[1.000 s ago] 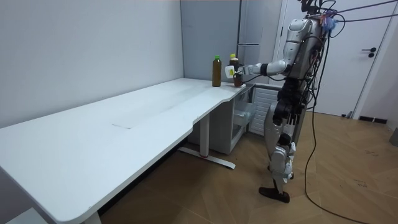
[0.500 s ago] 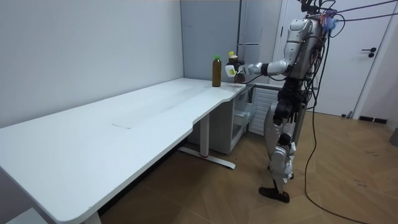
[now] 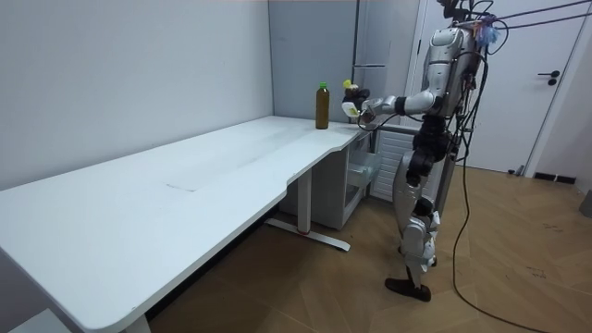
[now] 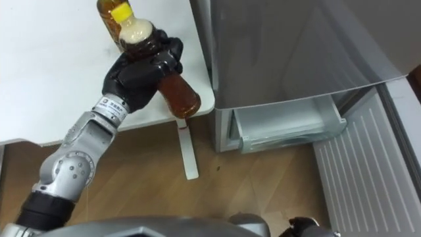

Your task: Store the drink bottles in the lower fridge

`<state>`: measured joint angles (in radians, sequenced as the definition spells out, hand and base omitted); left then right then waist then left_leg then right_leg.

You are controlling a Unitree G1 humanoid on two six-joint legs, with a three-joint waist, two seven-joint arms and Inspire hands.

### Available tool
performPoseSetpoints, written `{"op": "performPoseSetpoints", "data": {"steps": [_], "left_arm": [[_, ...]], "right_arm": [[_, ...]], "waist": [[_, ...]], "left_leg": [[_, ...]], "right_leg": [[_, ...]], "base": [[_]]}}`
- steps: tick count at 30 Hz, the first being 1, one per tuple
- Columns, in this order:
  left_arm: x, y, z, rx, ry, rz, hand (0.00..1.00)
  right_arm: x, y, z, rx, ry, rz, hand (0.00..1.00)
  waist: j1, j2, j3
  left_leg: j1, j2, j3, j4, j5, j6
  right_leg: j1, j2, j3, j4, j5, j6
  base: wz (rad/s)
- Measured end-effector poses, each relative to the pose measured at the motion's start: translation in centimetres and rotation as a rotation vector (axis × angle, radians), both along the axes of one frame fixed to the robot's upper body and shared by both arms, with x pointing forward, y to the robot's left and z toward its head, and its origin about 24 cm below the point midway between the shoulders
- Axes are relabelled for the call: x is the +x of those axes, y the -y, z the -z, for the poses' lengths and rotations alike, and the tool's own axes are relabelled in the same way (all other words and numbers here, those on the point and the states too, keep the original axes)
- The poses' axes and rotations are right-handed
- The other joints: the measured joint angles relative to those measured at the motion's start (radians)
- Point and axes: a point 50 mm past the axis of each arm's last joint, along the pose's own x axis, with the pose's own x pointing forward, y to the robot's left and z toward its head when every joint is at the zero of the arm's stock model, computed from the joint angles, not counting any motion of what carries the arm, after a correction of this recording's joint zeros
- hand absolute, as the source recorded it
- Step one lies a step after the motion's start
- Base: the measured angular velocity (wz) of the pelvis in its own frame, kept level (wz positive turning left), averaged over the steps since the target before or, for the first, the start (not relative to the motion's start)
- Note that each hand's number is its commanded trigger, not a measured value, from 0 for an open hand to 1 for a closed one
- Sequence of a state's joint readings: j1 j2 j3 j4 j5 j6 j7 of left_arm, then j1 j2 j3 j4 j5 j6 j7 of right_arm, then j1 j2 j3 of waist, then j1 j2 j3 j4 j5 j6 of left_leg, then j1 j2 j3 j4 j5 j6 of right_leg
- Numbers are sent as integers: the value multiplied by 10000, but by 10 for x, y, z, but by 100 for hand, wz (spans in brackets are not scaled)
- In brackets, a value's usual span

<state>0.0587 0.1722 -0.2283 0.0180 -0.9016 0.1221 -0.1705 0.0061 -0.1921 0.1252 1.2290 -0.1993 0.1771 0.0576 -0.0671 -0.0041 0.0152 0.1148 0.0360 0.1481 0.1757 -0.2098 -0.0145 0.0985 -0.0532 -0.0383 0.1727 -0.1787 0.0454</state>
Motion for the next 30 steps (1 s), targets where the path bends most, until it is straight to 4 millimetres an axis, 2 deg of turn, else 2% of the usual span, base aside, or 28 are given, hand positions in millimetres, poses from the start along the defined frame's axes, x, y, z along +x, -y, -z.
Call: {"op": "performPoseSetpoints", "data": {"steps": [3, 6, 10, 13, 16, 18, 21, 26, 30], "left_arm": [[-7, 5, 6, -43, -316, 295, 100], [-12, 9, 9, -537, -630, 449, 100], [-22, 9, 17, -1175, -1203, 402, 100], [-27, 10, 21, -1445, -1484, 408, 100], [-32, 11, 28, -1509, -1786, 465, 100], [-37, 15, 35, -1446, -2135, 687, 100], [-44, 17, 45, -1362, -2597, 821, 100], [-50, 15, 52, -1173, -2934, 823, 100], [-54, 13, 61, 177, -2850, 1233, 100]], "right_arm": [[14, -3, -2, -65, 500, -360, 0], [19, -6, -3, -29, 706, -491, 0], [27, -11, -5, 103, 1050, -619, 0], [36, -15, -8, 209, 1432, -781, 0], [63, -35, -17, 1288, 2772, -497, 0], [80, -57, -25, 2264, 3557, -881, 0], [91, -80, -32, 3176, 4013, -1514, 0], [99, -91, -42, 3862, 4623, -1708, 0], [110, -103, -57, 4631, 5295, -2267, 0]], "waist": [[103, -43, 0], [199, -90, -10], [290, -121, -21], [363, -223, -14], [353, -319, -27], [409, -358, -82], [483, -342, -88], [456, -295, -71], [448, -220, -17]], "left_leg": [[-60, -1, -72, 76, -1, 0], [-215, -1, -216, 154, 1, -3], [-369, 4, -271, 234, 3, -6], [-358, -1, -283, 248, 4, -6], [-348, -2, -307, 293, 4, -6], [-335, -14, -360, 304, 4, -6], [-365, -30, -506, 372, 3, -6], [-665, -52, -675, 547, 1, -5], [-715, -59, -668, 585, -2, 0]], "right_leg": [[-5, -5, -50, -30, 1, -2], [-56, -13, -212, -28, 0, -5], [-119, -14, -248, 36, 4, -12], [-119, -16, -243, 86, 3, -12], [-119, -16, -276, 78, 3, -14], [-55, -24, -336, -20, 12, -27], [28, -42, -479, -31, 11, -26], [-130, -72, -651, 37, 11, -27], [-145, -93, -671, 134, 11, -26]], "base": [[7], [16], [4], [0], [2], [8], [18], [10], [0]]}}
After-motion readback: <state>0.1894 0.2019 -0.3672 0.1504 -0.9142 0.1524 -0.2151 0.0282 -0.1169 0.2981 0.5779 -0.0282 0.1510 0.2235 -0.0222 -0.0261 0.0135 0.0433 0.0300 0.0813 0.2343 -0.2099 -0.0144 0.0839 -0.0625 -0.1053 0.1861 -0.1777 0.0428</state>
